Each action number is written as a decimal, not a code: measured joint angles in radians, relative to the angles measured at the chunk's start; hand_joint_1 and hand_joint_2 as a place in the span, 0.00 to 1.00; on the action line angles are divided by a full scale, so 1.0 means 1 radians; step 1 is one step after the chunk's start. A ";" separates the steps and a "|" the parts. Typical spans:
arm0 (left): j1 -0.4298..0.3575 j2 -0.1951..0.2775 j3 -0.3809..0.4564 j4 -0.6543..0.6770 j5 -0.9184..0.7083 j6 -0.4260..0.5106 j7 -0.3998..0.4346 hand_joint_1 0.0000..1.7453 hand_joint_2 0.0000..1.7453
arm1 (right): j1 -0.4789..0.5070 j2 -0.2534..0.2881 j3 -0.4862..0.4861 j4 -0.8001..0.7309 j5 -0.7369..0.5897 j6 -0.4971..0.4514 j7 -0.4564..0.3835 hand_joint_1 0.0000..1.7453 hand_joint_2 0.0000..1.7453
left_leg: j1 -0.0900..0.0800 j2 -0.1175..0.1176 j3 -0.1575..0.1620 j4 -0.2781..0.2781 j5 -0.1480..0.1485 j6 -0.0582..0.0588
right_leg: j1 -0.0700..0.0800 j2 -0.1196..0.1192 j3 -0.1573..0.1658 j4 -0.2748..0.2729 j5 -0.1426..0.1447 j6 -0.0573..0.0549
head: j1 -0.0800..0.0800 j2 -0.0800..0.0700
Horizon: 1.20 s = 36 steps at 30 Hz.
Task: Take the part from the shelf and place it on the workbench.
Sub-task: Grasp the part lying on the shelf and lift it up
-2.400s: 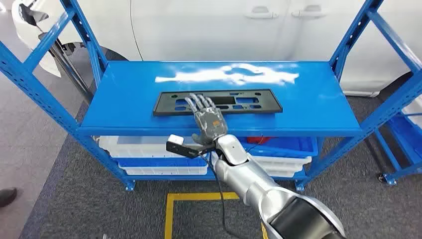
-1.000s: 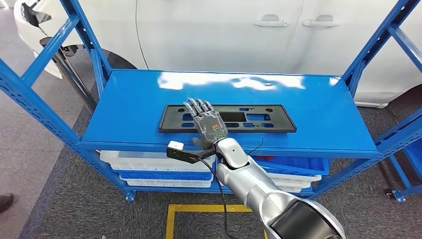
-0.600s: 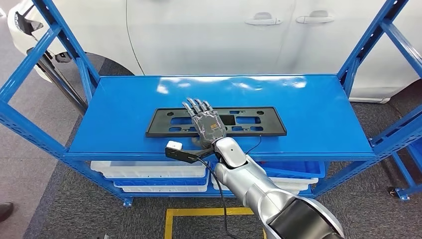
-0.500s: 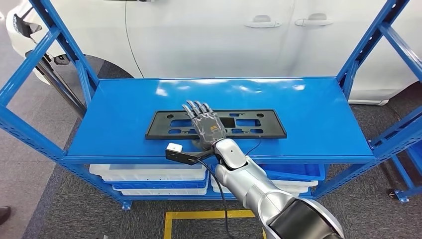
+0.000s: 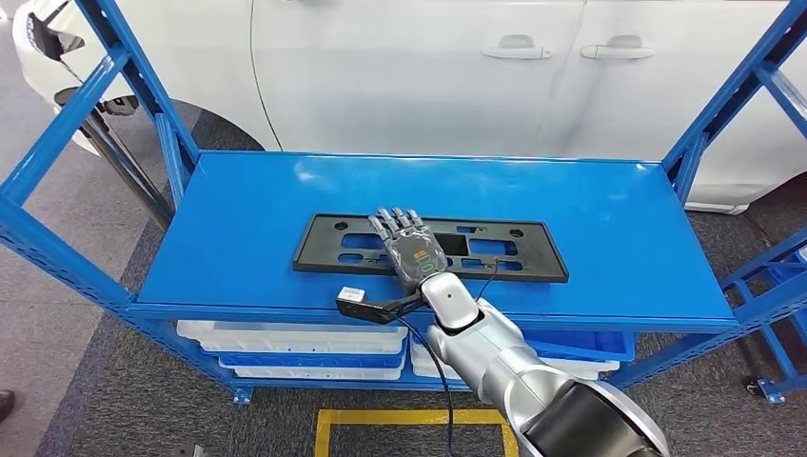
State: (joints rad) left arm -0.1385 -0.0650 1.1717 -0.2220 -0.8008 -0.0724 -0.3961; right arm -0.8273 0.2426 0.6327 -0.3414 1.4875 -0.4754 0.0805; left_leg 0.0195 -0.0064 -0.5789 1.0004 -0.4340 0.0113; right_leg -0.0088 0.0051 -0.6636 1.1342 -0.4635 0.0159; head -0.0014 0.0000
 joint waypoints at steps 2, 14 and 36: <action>-0.003 0.000 -0.001 0.000 0.000 0.000 0.000 0.00 0.00 | -0.001 -0.012 0.001 0.004 0.006 0.007 0.028 0.87 1.00 | -0.003 -0.001 0.004 0.003 -0.007 -0.009 | 0.003 -0.001 0.042 -0.102 0.039 -0.006 | -0.001 0.000; -0.004 0.005 -0.008 0.000 -0.001 -0.002 -0.001 0.00 0.00 | -0.013 -0.045 0.001 0.023 0.016 0.043 0.107 1.00 1.00 | 0.001 0.002 -0.130 0.273 -0.109 -0.042 | 0.010 0.003 0.065 -0.132 0.035 -0.047 | -0.007 0.000; -0.004 0.006 -0.026 0.000 -0.005 -0.017 -0.067 0.00 1.00 | -0.022 -0.059 -0.018 0.030 0.001 0.031 0.072 1.00 1.00 | -0.005 0.001 0.003 0.003 -0.007 -0.023 | 0.001 0.000 0.050 -0.116 0.035 -0.014 | -0.003 0.000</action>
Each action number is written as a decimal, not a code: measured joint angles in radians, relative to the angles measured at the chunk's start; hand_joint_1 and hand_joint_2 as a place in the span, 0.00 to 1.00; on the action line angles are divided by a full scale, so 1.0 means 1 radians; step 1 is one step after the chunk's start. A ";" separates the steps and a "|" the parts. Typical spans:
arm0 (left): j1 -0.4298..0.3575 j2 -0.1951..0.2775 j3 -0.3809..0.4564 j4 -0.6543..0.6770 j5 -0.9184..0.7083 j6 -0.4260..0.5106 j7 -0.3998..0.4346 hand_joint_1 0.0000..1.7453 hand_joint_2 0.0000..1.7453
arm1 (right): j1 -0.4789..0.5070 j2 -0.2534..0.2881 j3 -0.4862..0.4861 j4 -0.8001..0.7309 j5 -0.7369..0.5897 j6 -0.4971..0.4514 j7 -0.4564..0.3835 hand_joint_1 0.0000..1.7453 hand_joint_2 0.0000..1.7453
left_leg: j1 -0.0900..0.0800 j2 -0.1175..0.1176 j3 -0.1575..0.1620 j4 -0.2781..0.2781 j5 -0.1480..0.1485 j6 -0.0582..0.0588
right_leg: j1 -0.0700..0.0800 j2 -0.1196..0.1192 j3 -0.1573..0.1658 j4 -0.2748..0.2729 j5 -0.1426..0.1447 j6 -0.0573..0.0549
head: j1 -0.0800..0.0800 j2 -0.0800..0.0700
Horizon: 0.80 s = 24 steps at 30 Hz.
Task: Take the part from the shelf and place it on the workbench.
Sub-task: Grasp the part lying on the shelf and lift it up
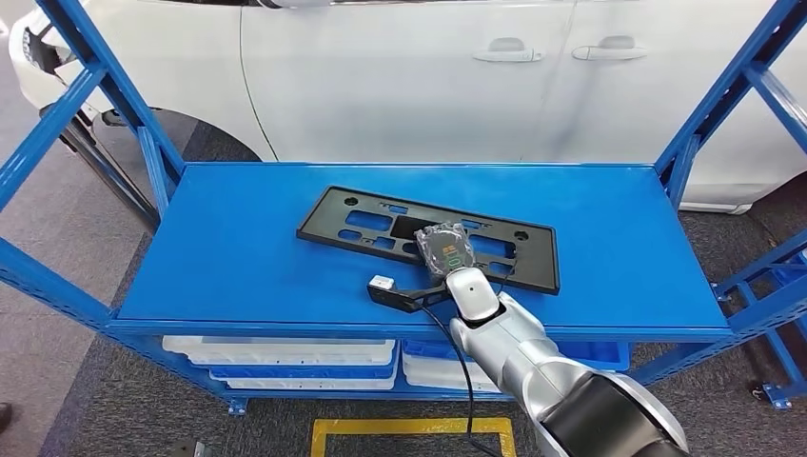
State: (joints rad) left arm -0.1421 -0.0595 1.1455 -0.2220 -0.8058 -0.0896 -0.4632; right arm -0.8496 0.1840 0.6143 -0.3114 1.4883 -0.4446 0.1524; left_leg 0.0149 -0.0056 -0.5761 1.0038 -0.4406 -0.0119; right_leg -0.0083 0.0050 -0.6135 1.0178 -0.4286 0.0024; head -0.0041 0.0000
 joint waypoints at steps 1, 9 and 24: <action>0.001 0.001 0.000 0.000 0.000 0.000 -0.008 0.00 1.00 | 0.000 0.000 -0.005 -0.003 -0.007 -0.017 -0.011 1.00 1.00 | 0.002 0.000 0.000 0.002 -0.003 -0.006 | 0.000 0.000 0.001 -0.003 0.001 -0.006 | 0.000 0.000; 0.025 0.002 0.001 0.000 0.025 -0.018 -0.006 0.00 1.00 | 0.088 0.001 -0.141 -0.327 -0.420 -0.165 -0.383 1.00 1.00 | 0.007 0.002 -0.124 0.254 -0.096 -0.021 | 0.005 0.002 0.012 -0.009 -0.002 -0.030 | -0.002 0.000; 0.056 0.001 0.070 0.000 0.127 0.013 -0.140 0.00 1.00 | 0.476 -0.087 -0.281 -1.630 -1.643 0.604 -0.788 1.00 1.00 | 0.002 -0.002 -0.003 0.001 -0.003 0.035 | -0.001 -0.002 -0.113 0.263 -0.124 0.026 | 0.003 0.000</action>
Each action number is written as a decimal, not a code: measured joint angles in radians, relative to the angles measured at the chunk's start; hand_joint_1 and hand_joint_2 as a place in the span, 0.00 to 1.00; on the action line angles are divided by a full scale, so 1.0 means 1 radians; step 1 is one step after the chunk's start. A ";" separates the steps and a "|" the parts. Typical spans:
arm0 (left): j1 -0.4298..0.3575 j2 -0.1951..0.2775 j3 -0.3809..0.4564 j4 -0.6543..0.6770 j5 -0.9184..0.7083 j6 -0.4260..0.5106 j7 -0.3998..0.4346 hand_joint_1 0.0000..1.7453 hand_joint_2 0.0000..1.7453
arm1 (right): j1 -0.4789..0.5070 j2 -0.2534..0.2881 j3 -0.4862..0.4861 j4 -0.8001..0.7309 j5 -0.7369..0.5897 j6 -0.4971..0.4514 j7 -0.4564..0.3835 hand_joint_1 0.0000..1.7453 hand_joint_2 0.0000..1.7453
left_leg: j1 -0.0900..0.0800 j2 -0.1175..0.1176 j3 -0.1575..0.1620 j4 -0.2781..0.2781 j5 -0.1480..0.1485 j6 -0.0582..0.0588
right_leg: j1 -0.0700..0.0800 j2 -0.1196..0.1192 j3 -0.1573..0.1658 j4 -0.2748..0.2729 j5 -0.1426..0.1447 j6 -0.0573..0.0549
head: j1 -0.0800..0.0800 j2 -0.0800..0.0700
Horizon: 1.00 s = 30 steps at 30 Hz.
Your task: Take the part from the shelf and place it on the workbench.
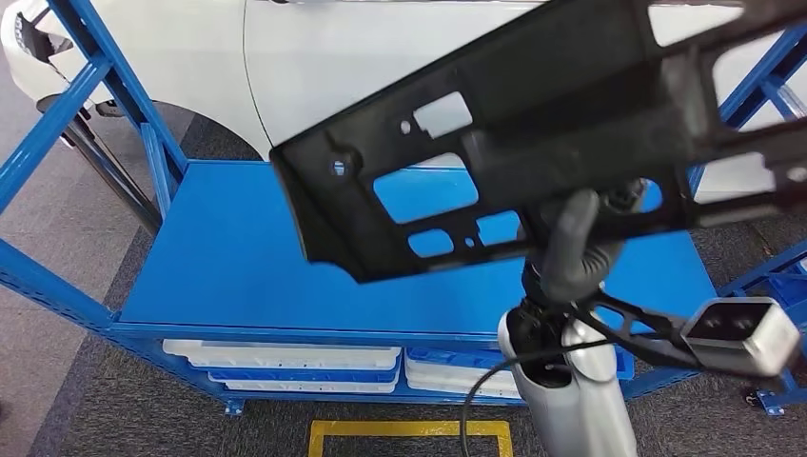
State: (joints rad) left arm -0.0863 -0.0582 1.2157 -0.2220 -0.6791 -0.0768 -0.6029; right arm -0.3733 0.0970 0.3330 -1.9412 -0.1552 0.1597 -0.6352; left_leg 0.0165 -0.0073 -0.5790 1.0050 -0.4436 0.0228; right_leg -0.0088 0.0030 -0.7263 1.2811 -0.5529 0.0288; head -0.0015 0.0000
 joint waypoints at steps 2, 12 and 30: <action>-0.001 -0.001 0.004 0.000 -0.002 -0.001 0.007 0.00 1.00 | 0.024 -0.014 0.009 -0.062 -0.015 0.057 -0.015 1.00 1.00 | 0.000 0.000 0.007 0.004 -0.007 -0.004 | -0.002 -0.001 0.063 -0.131 0.072 -0.004 | 0.000 0.000; -0.003 0.002 0.011 0.000 -0.010 0.010 0.095 0.00 1.00 | 0.040 -0.060 0.086 -0.132 -0.038 0.054 -0.024 1.00 1.00 | -0.003 0.002 -0.029 0.124 -0.106 -0.046 | -0.002 -0.005 0.117 -0.273 0.130 -0.051 | -0.002 0.000; -0.005 0.005 0.043 0.000 0.009 0.082 0.144 0.00 1.00 | 0.050 -0.114 0.143 -0.062 -0.088 0.066 -0.054 1.00 1.00 | -0.009 0.010 0.006 -0.014 0.011 0.008 | -0.004 -0.003 -0.008 0.002 -0.018 0.010 | 0.006 0.000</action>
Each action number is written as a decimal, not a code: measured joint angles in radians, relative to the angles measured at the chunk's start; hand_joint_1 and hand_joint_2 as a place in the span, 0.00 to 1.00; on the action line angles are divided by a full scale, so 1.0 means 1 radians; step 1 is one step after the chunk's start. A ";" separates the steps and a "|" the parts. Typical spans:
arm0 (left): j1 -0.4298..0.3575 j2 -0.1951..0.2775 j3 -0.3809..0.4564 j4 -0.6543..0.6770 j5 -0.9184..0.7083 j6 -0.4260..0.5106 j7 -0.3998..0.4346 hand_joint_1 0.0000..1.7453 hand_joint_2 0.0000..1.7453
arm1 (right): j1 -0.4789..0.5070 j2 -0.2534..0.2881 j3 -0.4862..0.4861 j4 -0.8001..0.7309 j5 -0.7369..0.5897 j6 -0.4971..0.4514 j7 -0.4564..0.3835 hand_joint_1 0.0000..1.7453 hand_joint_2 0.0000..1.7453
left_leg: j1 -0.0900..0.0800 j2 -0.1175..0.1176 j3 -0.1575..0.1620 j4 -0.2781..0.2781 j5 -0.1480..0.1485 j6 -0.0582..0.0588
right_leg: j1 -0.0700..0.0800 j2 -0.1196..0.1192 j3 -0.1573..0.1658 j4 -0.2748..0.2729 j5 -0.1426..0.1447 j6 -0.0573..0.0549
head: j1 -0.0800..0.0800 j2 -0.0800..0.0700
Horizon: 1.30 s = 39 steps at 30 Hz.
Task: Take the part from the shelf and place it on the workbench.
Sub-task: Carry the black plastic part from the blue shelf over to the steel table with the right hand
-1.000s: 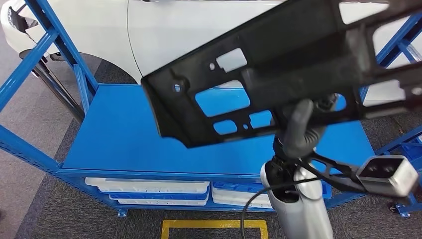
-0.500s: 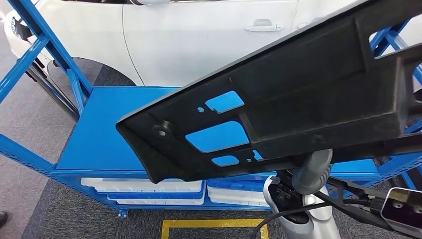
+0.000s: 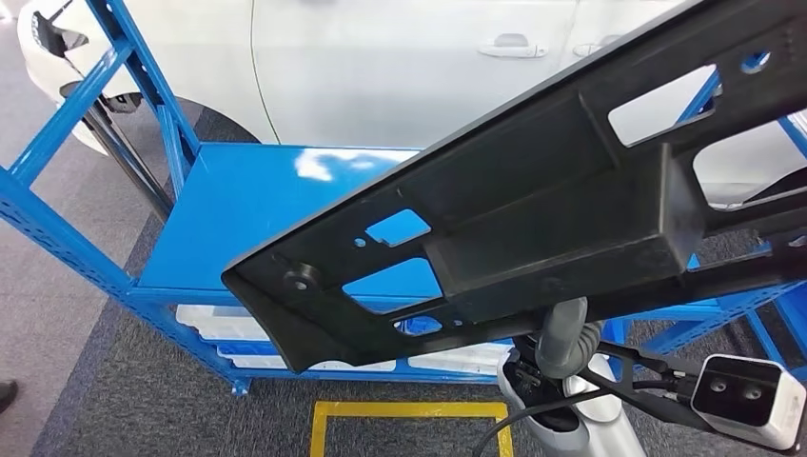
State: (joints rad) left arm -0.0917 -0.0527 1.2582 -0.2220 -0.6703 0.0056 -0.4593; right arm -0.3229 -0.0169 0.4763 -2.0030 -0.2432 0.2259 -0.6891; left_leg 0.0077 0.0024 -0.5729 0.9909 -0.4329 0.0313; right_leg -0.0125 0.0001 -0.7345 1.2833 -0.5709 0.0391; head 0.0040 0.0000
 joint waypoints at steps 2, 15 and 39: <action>0.000 0.000 0.003 0.000 0.000 0.008 0.005 0.00 1.00 | -0.007 -0.019 0.000 0.007 -0.024 0.000 0.000 1.00 1.00 | -0.001 0.000 -0.028 0.008 0.015 -0.002 | 0.000 0.000 0.043 -0.007 0.022 -0.001 | 0.000 0.000; 0.006 0.014 0.006 0.000 -0.023 -0.015 0.000 0.00 1.00 | -0.026 -0.060 -0.001 0.002 -0.013 0.024 -0.005 1.00 1.00 | 0.004 -0.004 -0.131 0.270 -0.144 -0.058 | 0.006 -0.008 0.157 -0.290 0.134 -0.065 | -0.002 0.000; 0.002 0.016 -0.009 0.000 -0.051 -0.023 0.006 0.00 1.00 | 0.032 -0.061 -0.046 -0.021 0.005 0.084 -0.006 1.00 1.00 | -0.004 0.004 -0.075 0.020 0.069 -0.036 | 0.008 -0.001 0.250 -0.282 0.045 -0.033 | 0.003 0.000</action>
State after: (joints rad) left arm -0.0894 -0.0367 1.2488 -0.2220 -0.7213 -0.0176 -0.4529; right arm -0.2912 -0.0777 0.4307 -2.0243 -0.2378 0.3095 -0.6956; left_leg 0.0039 0.0060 -0.6482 1.0114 -0.3634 -0.0043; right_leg -0.0041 -0.0006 -0.4848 1.0018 -0.5261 0.0059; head 0.0067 0.0000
